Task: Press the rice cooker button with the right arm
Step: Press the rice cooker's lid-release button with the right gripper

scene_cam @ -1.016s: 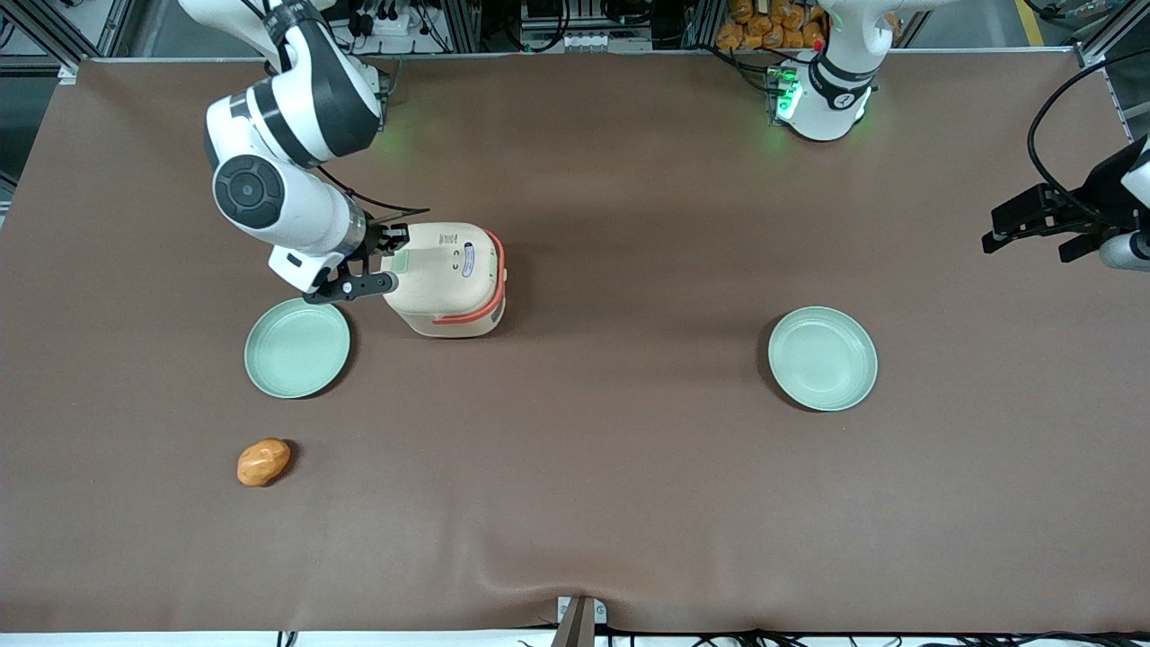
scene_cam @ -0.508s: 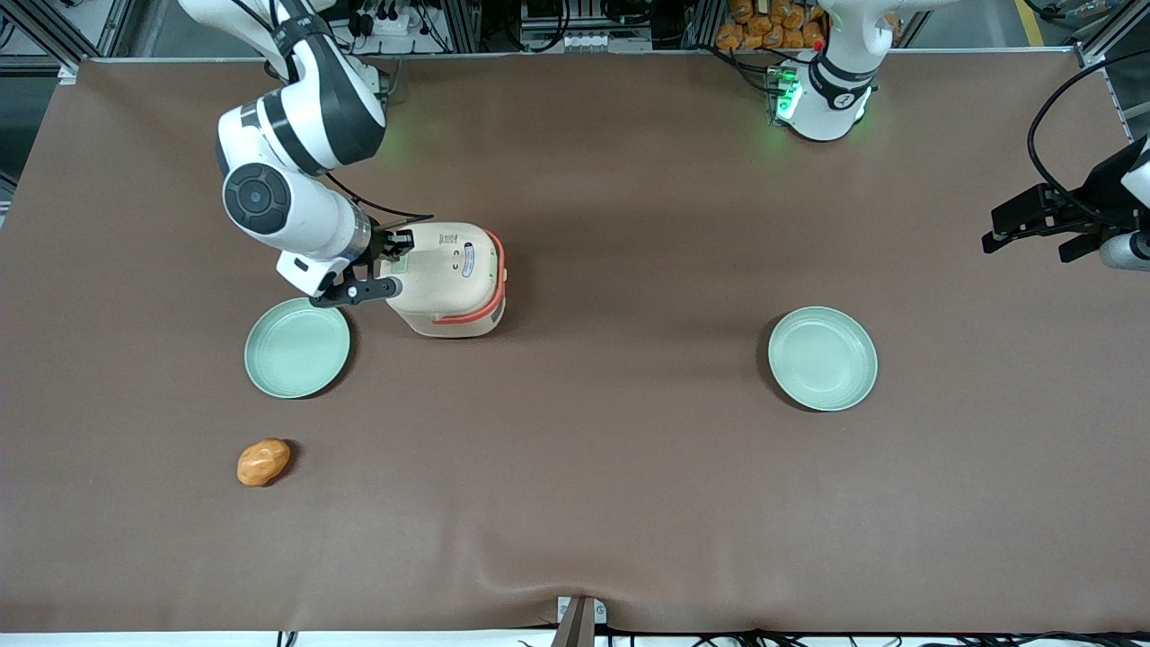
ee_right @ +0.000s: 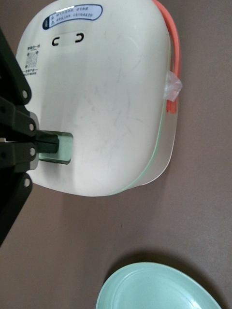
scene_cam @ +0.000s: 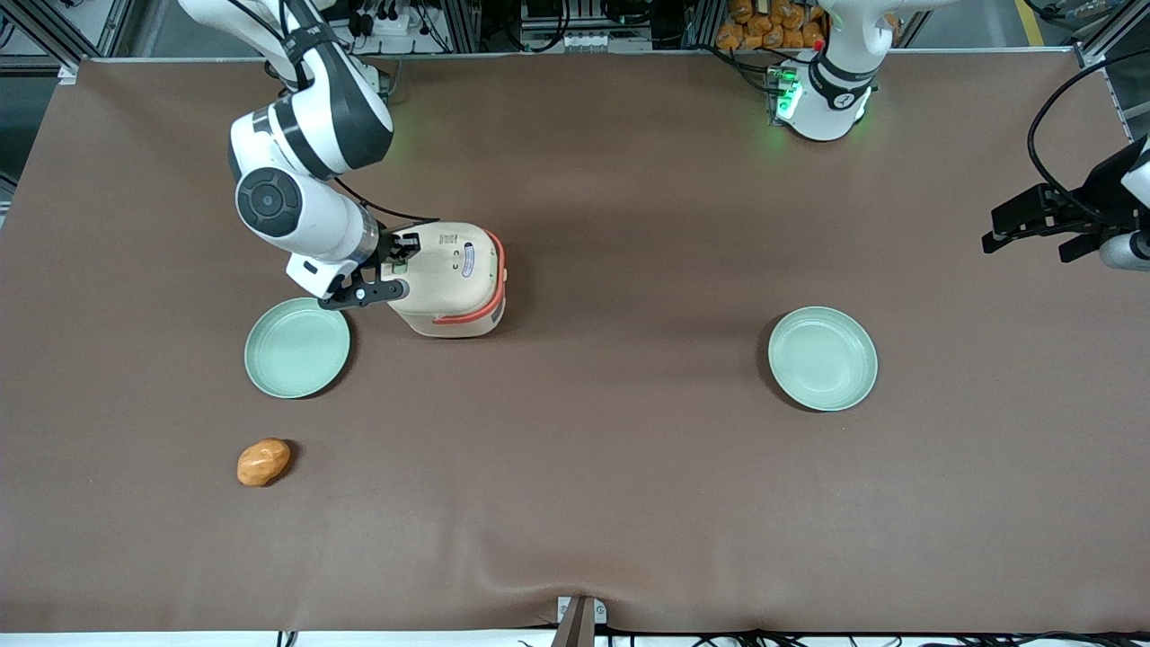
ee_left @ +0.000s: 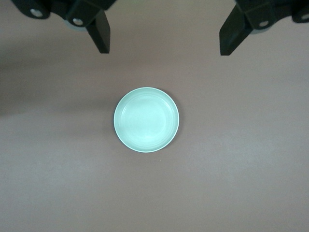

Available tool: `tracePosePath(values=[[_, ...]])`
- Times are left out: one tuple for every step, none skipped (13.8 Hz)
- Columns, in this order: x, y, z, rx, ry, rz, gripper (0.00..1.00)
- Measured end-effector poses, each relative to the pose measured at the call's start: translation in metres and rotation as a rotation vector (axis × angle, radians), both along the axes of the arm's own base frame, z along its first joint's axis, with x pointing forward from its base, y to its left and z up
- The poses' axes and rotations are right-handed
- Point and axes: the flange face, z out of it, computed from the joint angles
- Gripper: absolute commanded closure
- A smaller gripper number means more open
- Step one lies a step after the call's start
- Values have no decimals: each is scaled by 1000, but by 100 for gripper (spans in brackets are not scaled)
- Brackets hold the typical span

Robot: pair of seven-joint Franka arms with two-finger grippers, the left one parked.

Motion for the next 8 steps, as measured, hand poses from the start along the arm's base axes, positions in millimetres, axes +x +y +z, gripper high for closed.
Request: tracePosePath(values=[[0, 0, 0, 0, 0, 1, 96], [0, 0, 0, 0, 0, 1, 96], [0, 0, 0, 0, 0, 1, 97], [0, 0, 0, 0, 0, 1, 98], [-1, 0, -1, 0, 0, 1, 98], [0, 0, -1, 0, -1, 0, 98], [0, 0, -2, 0, -2, 0, 98], [0, 0, -2, 1, -4, -1, 98]])
